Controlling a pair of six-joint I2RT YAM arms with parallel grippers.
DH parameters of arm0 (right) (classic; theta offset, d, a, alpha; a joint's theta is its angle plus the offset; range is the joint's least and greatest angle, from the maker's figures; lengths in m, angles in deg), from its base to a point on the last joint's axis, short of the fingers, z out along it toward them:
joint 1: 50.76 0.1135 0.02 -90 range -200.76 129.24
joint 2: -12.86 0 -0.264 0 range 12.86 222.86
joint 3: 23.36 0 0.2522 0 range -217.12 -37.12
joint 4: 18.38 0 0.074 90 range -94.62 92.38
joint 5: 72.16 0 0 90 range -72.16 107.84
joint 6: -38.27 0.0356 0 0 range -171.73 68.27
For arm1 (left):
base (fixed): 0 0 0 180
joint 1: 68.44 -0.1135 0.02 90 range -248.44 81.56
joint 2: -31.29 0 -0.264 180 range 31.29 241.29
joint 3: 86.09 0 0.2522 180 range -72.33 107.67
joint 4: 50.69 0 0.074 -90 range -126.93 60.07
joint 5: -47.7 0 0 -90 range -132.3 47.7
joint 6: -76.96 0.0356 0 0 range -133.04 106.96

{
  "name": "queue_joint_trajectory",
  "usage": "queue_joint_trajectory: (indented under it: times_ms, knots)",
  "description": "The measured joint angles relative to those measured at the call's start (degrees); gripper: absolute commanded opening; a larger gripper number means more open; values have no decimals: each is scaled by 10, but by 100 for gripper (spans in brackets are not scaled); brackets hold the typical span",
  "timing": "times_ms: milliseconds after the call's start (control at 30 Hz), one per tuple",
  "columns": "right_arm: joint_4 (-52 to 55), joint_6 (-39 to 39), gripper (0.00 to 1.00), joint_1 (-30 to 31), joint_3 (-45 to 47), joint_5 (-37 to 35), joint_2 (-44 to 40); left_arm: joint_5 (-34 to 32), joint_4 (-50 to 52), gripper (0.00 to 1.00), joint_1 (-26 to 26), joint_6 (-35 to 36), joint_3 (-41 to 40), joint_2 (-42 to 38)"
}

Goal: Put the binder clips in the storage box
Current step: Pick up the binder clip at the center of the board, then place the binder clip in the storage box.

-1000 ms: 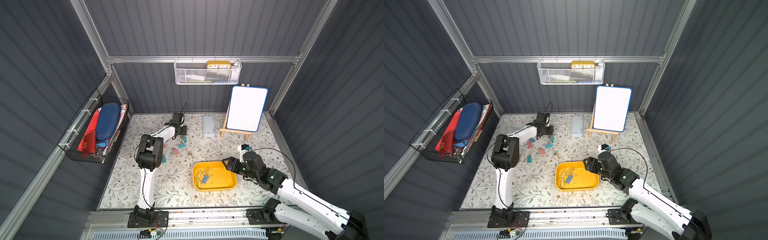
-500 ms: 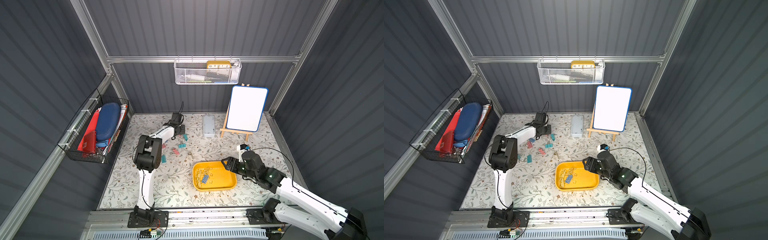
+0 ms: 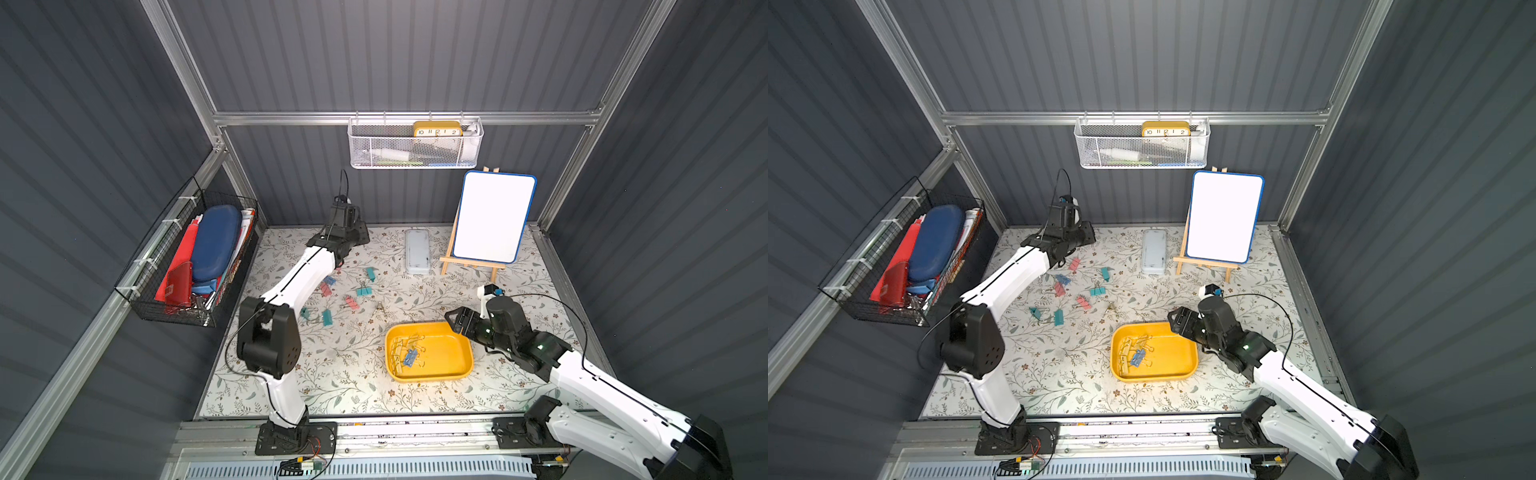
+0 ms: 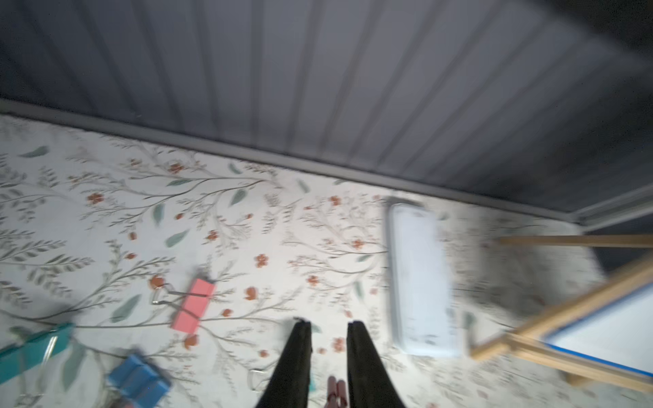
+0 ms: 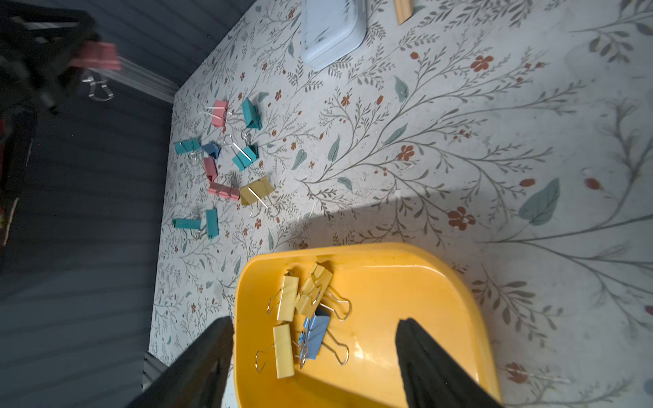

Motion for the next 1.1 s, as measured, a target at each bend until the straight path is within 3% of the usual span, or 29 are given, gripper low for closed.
queue_joint_trajectory:
  times_ms: [133, 267, 400, 633, 933, 1100]
  knots:
    - [-9, 6, 78, -68, 3, 36, 13, 24, -61, 7, 144, -106, -58, -123]
    - [-9, 7, 78, -125, 6, 68, 15, 28, -92, 5, 287, -221, -162, -191]
    - [-9, 8, 78, -166, 6, 95, 15, 12, -75, 5, 359, -324, -261, -202]
    - [-13, 12, 78, -173, 6, 133, 23, 1, -66, 5, 374, -419, -403, -238]
    - [-13, 13, 78, -173, 6, 160, 29, -7, -101, 9, 374, -449, -441, -199]
    - [-13, 14, 78, -173, 6, 173, 29, -47, -101, 26, 374, -467, -475, -209]
